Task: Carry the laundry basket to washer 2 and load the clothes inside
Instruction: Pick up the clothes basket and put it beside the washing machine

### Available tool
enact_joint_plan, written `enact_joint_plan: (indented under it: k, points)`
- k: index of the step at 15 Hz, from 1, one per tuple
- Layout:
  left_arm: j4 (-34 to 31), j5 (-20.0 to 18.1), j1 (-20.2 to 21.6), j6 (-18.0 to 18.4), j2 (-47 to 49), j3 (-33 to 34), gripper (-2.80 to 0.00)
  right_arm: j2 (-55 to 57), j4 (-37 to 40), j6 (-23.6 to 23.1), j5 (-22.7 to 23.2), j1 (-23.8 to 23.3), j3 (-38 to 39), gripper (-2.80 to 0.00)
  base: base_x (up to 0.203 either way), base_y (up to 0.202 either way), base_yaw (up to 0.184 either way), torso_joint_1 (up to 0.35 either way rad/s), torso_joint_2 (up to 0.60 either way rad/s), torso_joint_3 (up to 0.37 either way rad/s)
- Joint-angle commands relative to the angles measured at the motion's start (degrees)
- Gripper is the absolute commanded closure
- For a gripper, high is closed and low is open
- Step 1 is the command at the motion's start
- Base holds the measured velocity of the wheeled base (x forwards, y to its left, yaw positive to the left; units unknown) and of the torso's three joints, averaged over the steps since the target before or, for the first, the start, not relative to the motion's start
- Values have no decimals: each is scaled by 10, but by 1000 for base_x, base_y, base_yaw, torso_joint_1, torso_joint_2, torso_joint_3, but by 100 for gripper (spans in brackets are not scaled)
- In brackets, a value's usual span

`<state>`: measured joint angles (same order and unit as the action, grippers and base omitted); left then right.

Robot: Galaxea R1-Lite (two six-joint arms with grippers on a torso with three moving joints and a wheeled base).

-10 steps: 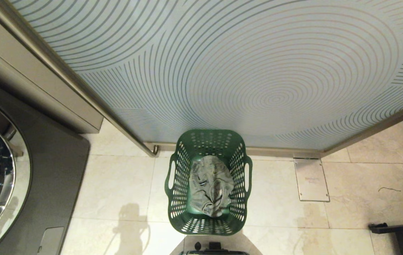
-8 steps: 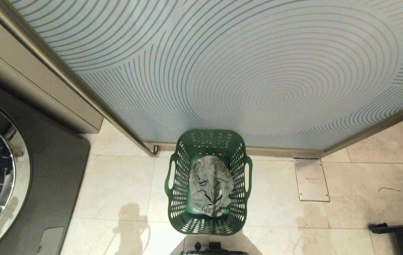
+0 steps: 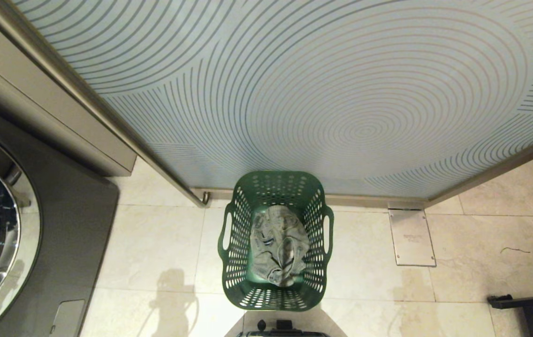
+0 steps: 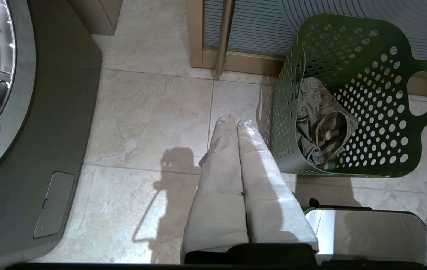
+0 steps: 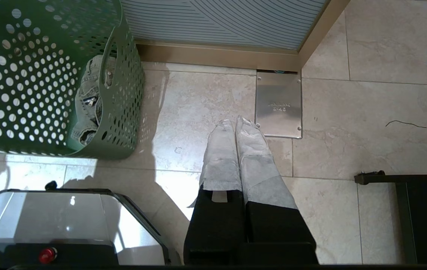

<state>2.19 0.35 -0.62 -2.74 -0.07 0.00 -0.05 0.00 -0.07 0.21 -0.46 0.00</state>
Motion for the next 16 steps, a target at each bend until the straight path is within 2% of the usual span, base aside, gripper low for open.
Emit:
enact_joint_plan:
  k: [1,3,4,5,7,10,12,14,16]
  points:
    - [1,1,0,0,1,1,0,0,0,1,-1,0,0,0,0,0,0,0,0,0]
    - [10,1,0,-1,0,-9,0,0,-1,17,-6,0,-8,0,0,0,0,0,0,0]
    - [10,-1,0,-1,2,-40,0,2,4,28,-13,0,-38,0,0,0,0,0,0,0]
    - [-8,-3,0,-3,11,-91,0,11,25,40,-19,0,-90,0,0,0,0,0,0,0]
    - [-93,-15,-2,-5,65,-227,0,69,113,57,-18,0,-252,0,0,0,0,0,0,0]
    - [-181,-46,-5,-19,259,-350,0,271,189,69,2,0,-401,0,0,0,0,0,0,0]
    - [-206,-67,-8,-26,404,-384,0,407,216,76,13,1,-445,0,0,0,0,0,0,0]
    - [-194,-87,-14,-31,521,-392,0,502,212,89,54,2,-446,0,0,0,0,0,0,0]
    - [-147,-100,-21,-33,615,-398,0,572,176,104,95,8,-434,0,0,0,0,0,0,0]
